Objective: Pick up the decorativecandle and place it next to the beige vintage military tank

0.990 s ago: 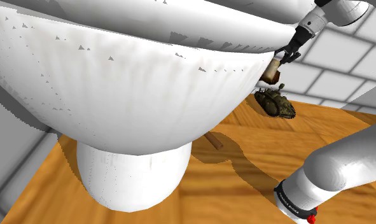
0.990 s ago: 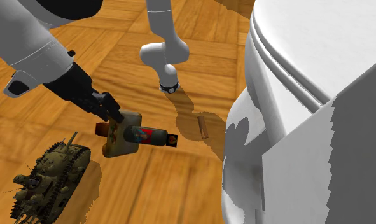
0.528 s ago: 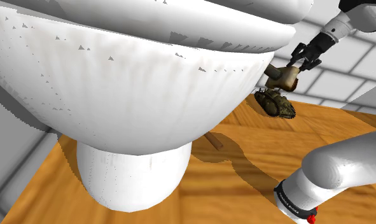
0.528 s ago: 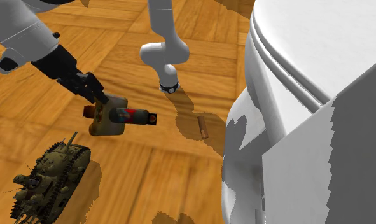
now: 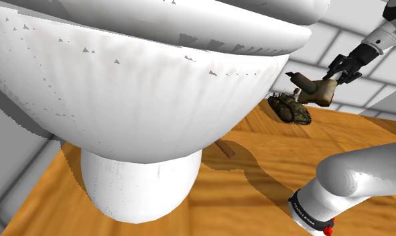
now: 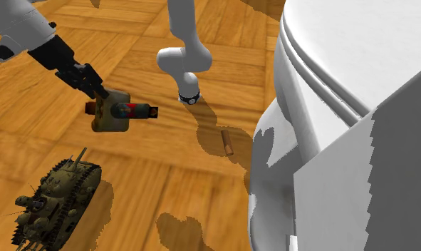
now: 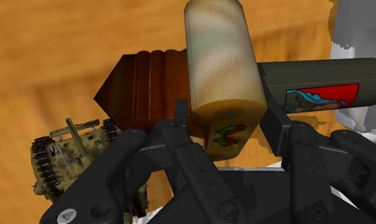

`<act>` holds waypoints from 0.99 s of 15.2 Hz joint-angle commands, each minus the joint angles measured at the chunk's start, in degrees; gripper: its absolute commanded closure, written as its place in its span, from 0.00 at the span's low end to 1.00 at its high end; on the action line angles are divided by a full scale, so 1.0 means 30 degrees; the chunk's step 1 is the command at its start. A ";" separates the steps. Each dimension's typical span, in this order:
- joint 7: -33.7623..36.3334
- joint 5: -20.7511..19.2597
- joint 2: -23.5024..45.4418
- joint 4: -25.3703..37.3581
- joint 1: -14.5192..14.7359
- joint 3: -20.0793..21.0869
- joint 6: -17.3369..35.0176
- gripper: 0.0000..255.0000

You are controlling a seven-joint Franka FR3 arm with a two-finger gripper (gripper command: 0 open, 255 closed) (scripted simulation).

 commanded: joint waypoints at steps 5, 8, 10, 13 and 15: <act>-0.0426 -0.0225 -0.0236 -0.1652 -0.0191 -0.0192 0.1389 1.00; -0.0596 -0.0299 -0.0293 -0.2450 -0.0259 -0.0274 0.2112 1.00; -0.0716 -0.0340 -0.0309 -0.2964 -0.0298 -0.0339 0.2595 1.00; -0.0906 -0.0391 -0.0298 -0.3707 -0.0347 -0.0451 0.3323 1.00; -0.1041 -0.0416 -0.0268 -0.4184 -0.0373 -0.0535 0.3810 1.00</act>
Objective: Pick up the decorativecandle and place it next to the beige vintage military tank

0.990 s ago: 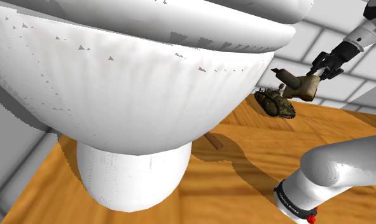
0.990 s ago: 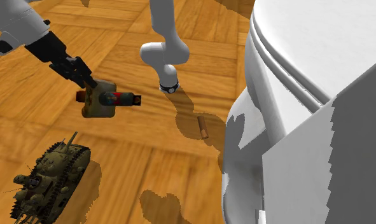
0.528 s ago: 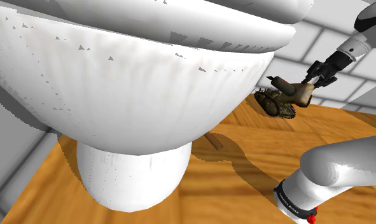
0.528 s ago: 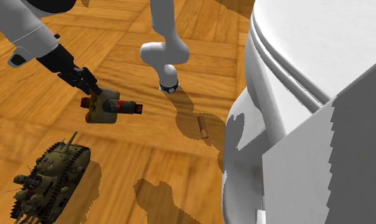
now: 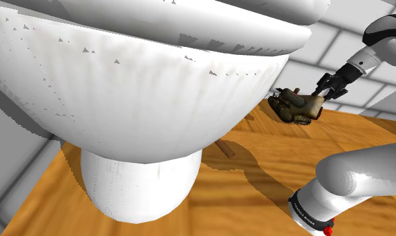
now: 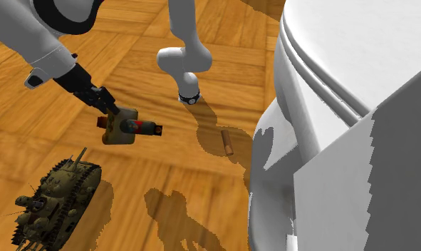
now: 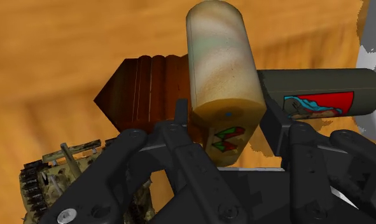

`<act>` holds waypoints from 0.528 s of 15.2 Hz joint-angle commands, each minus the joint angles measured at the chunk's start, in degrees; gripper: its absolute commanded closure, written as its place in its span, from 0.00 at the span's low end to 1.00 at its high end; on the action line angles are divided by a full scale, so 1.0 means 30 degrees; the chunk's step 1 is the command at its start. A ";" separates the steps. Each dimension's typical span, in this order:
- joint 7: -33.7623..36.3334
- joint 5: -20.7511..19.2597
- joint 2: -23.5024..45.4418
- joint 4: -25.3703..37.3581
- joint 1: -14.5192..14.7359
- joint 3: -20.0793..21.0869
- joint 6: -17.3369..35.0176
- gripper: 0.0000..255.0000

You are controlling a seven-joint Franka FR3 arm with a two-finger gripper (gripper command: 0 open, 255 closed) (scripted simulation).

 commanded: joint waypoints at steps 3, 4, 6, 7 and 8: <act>-0.0322 -0.0039 0.0099 -0.0935 -0.0048 -0.0212 0.1014 1.00; -0.0397 -0.0043 0.0135 -0.1157 -0.0053 -0.0263 0.1260 1.00; -0.0552 -0.0044 0.0223 -0.1591 -0.0059 -0.0371 0.1754 1.00; -0.0632 -0.0041 0.0275 -0.1802 -0.0059 -0.0427 0.2003 1.00; -0.0715 -0.0036 0.0331 -0.2010 -0.0057 -0.0486 0.2252 1.00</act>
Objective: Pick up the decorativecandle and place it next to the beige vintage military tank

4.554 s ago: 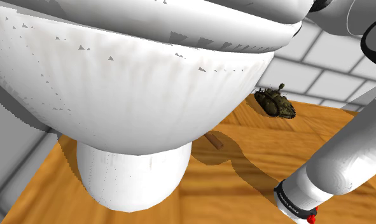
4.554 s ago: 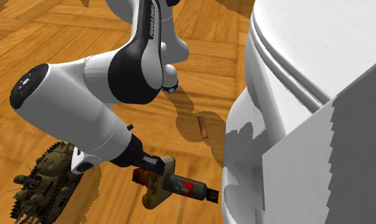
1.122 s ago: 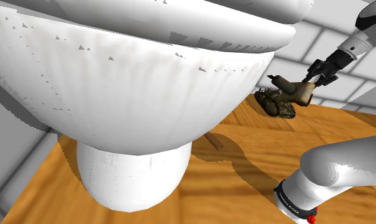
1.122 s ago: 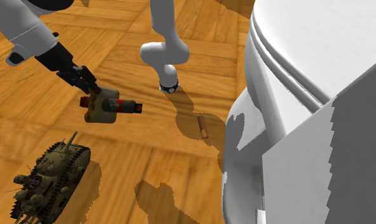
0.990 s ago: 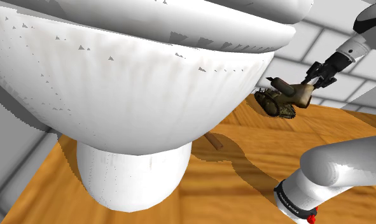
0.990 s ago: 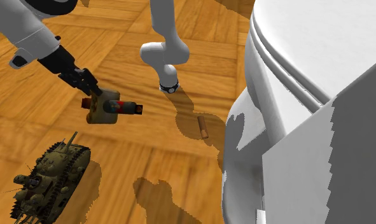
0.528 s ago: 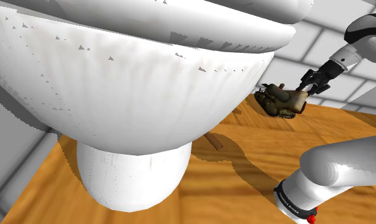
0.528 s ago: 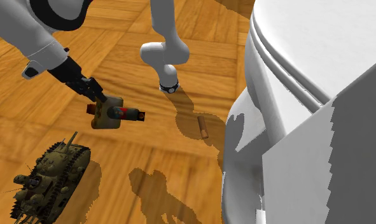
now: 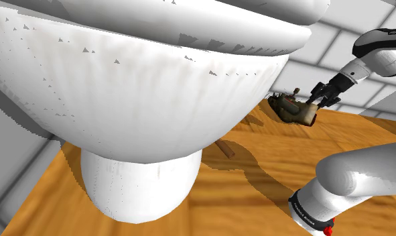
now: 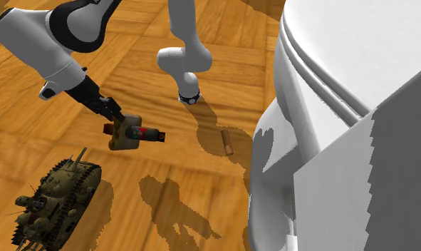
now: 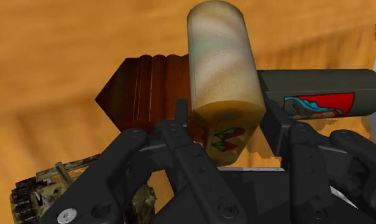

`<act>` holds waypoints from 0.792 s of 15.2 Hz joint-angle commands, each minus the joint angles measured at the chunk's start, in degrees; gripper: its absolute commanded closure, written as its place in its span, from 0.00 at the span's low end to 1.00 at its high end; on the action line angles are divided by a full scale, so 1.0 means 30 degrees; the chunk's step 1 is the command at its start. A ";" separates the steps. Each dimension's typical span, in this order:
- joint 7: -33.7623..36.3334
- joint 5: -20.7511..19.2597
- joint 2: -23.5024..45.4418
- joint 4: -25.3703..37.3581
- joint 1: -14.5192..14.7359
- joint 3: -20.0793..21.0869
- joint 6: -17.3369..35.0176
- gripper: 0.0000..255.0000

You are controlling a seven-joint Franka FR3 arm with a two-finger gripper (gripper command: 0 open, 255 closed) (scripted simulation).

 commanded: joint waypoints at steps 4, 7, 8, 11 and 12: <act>-0.0468 0.0073 0.0377 -0.0942 0.0042 -0.0342 0.1259 1.00; -0.0759 0.0145 0.0642 -0.1500 0.0087 -0.0552 0.2021 1.00; -0.0861 0.0176 0.0742 -0.1679 0.0107 -0.0626 0.2277 1.00; -0.1188 0.0295 0.1075 -0.2192 0.0186 -0.0862 0.3049 1.00; -0.1304 0.0345 0.1198 -0.2355 0.0218 -0.0944 0.3308 1.00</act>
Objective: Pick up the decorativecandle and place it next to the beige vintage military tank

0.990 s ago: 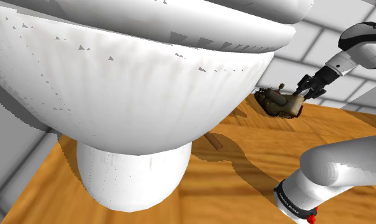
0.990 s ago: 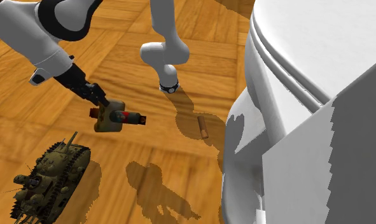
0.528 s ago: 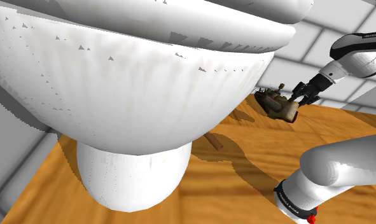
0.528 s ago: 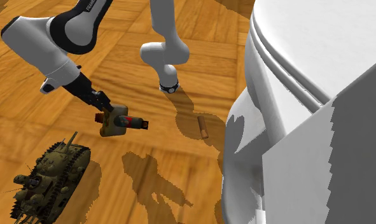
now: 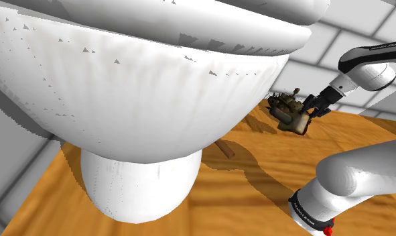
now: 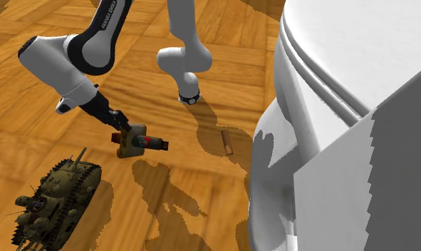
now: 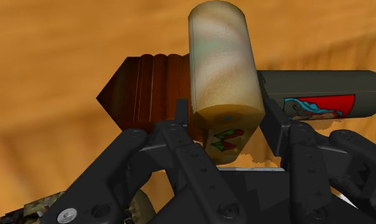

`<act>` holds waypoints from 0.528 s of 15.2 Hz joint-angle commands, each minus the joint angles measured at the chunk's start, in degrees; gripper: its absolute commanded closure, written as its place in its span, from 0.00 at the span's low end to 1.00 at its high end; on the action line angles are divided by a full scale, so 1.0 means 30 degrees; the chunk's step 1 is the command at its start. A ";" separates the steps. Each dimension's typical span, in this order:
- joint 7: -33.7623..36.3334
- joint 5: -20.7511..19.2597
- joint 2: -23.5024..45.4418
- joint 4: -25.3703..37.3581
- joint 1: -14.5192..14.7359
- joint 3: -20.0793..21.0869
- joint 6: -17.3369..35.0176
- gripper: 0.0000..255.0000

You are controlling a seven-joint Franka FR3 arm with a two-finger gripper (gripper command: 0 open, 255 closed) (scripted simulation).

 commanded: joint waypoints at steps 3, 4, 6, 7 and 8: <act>-0.0510 0.0228 0.0523 -0.0636 0.0138 -0.0355 0.1067 1.00; -0.0643 0.0301 0.0672 -0.0783 0.0183 -0.0445 0.1328 1.00; -0.0923 0.0467 0.0987 -0.1065 0.0285 -0.0631 0.1851 1.00; -0.1071 0.0562 0.1155 -0.1199 0.0342 -0.0728 0.2113 1.00; -0.1224 0.0664 0.1330 -0.1330 0.0404 -0.0827 0.2375 1.00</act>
